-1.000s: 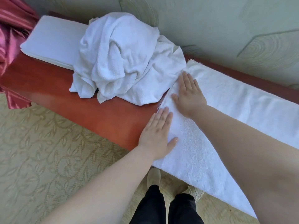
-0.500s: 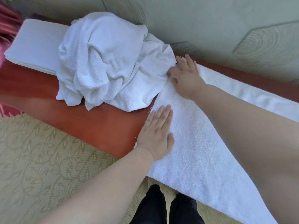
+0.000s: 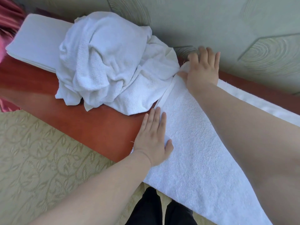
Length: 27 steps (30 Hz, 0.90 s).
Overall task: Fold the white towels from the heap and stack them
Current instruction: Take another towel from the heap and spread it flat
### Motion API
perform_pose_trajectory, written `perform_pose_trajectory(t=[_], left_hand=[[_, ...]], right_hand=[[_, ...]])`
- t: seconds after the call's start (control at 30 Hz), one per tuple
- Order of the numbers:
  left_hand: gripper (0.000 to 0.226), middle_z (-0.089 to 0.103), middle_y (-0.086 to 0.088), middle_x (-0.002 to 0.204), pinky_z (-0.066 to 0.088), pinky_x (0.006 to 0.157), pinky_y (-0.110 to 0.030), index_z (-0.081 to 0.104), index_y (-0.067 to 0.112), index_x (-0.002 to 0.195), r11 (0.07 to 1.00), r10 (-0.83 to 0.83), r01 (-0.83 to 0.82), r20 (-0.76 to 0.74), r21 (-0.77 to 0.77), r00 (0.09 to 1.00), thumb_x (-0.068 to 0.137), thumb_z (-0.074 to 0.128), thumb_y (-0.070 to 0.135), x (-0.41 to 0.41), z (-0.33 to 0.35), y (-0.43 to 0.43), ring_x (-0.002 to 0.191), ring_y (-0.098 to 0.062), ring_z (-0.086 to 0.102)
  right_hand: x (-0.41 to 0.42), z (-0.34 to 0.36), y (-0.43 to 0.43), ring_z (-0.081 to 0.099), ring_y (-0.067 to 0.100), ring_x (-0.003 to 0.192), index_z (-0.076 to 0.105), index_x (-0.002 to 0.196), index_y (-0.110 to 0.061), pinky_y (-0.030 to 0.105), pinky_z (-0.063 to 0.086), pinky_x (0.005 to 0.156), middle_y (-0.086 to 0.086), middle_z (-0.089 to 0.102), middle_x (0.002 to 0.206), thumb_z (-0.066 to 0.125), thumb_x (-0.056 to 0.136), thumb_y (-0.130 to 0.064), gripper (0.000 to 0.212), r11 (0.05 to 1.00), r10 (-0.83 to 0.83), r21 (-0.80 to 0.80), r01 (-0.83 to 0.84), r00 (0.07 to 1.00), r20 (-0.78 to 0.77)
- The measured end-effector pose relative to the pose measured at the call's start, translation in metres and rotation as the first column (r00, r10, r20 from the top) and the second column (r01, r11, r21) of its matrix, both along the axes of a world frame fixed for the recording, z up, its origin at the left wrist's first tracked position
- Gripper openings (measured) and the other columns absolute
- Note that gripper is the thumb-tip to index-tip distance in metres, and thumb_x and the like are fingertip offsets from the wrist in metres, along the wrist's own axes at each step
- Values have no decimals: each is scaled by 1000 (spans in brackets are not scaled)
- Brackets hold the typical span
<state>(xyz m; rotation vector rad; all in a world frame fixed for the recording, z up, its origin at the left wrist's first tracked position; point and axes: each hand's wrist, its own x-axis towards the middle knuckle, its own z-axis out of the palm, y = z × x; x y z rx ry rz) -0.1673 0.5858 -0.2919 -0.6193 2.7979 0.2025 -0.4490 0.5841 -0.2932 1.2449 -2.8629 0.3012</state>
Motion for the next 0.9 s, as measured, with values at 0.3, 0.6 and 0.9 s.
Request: perform_pose_trajectory(t=[0.3, 0.6, 0.9], left_hand=[[91, -16, -12, 173, 5, 130, -49, 0, 10, 166, 1000, -14, 14, 6, 18, 1000, 95, 37, 51, 0, -1, -1, 159, -30, -17], [89, -14, -10, 173, 9, 130, -49, 1, 12, 167, 1000, -1, 1, -16, 26, 1000, 93, 34, 51, 2, -5, -3, 160, -25, -16], [89, -12, -11, 174, 3, 130, -49, 1, 10, 166, 998, -10, 10, -7, -55, 1000, 93, 25, 53, 2, -9, -2, 161, -28, -11]], right_hand=[[28, -4, 32, 4, 29, 159, 15, 163, -7, 45, 4, 129, 6, 9, 172, 23, 103, -55, 77, 948, 235, 161, -274, 946, 225], [65, 18, 72, -13, 26, 159, 4, 165, -14, 46, -6, 129, 4, -9, 173, 17, 104, -61, 78, 980, 135, 113, -165, 963, 234], [78, 4, 283, -10, 23, 159, 8, 165, -35, 48, -4, 128, -3, -5, 174, 17, 99, -67, 73, 917, -311, 323, 234, 926, 211]])
